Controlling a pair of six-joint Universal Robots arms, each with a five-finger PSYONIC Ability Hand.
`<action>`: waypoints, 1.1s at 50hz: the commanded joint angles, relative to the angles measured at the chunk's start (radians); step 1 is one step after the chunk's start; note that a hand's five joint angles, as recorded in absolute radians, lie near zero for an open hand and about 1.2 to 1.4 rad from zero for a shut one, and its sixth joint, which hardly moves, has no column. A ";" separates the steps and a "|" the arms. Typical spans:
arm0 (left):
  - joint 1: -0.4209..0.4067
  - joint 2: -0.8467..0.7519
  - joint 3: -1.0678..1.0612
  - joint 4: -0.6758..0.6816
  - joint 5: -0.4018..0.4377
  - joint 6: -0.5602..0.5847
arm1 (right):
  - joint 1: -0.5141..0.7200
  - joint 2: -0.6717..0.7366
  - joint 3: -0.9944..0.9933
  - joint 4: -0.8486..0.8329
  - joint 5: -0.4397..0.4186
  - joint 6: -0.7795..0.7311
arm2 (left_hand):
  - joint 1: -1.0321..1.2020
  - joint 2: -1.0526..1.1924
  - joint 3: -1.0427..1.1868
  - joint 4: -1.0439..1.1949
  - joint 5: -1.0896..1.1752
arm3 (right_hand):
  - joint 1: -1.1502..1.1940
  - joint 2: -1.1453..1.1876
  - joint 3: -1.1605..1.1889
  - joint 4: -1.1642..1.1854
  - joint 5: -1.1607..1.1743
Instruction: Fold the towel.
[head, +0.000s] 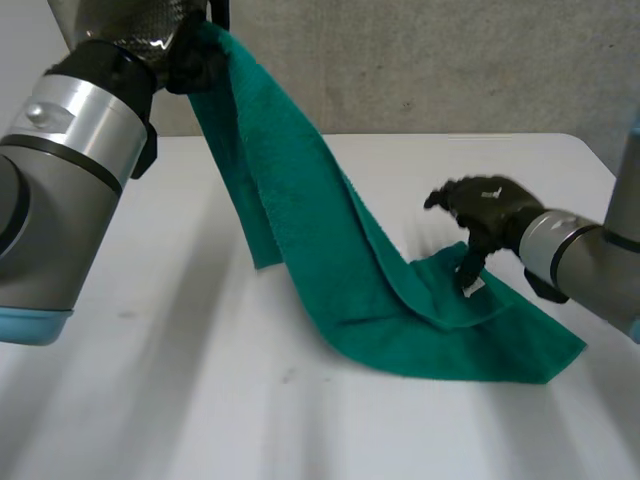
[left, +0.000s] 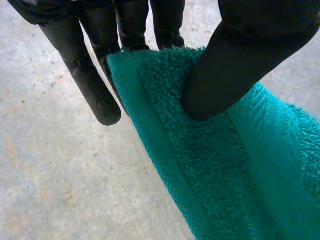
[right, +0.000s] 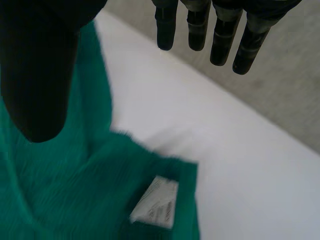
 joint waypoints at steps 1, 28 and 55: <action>0.001 0.014 -0.001 -0.012 0.005 0.000 | -0.002 0.076 0.028 0.021 0.024 -0.253 | 0.241 0.199 0.206 0.195 0.261 | -0.017 -0.038 -0.027 -0.047 -0.052; -0.005 0.066 0.025 -0.085 0.005 -0.002 | 0.005 0.056 0.222 -0.166 0.003 0.309 | 0.241 0.199 0.206 0.195 0.261 | 0.038 0.018 0.028 0.009 0.004; 0.100 0.114 -0.050 -0.171 0.003 0.000 | -0.093 -0.230 0.157 -0.269 -0.004 0.089 | 0.241 0.199 0.206 0.195 0.261 | 1.194 1.173 1.184 1.165 1.160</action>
